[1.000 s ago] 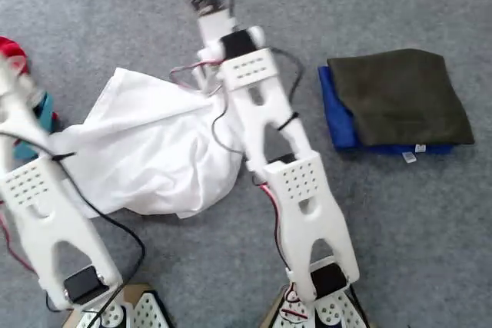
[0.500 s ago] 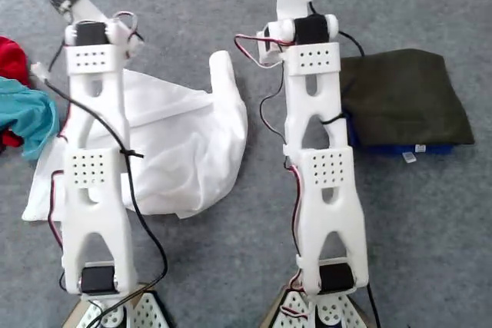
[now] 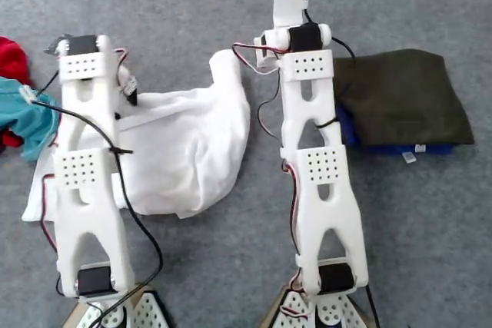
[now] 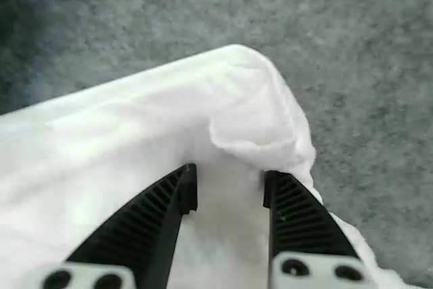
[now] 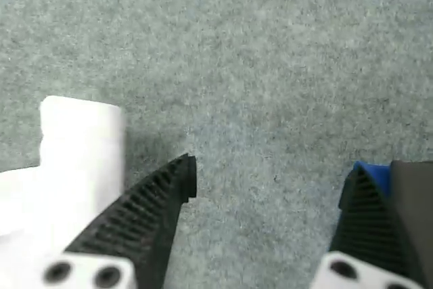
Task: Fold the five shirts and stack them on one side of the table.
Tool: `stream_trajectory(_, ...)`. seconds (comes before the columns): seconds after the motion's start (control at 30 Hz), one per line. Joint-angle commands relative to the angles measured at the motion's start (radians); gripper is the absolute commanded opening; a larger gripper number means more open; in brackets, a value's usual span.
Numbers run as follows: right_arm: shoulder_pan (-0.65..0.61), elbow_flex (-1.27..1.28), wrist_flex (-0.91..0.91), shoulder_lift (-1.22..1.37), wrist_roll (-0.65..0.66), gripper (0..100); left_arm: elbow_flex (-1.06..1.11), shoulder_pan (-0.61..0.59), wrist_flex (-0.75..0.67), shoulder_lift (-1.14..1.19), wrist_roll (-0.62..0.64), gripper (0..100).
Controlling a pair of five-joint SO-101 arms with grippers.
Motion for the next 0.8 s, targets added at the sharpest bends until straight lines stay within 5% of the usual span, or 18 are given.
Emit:
stream_trajectory(0.0, -0.018, -0.048, -0.026, 0.005, -0.003, 33.8, 0.077, -0.105, 0.029, -0.008, -0.097, 17)
stream_trajectory(0.4, -0.023, -0.048, -0.109, 0.099, -0.005, 33.8, 0.209, -0.213, 0.025, -0.304, -0.146, 23)
stream_trajectory(0.77, -0.011, -0.053, -0.155, 0.176, 0.002, 33.8, 0.108, -0.189, -0.149, -0.399, 0.17, 27)
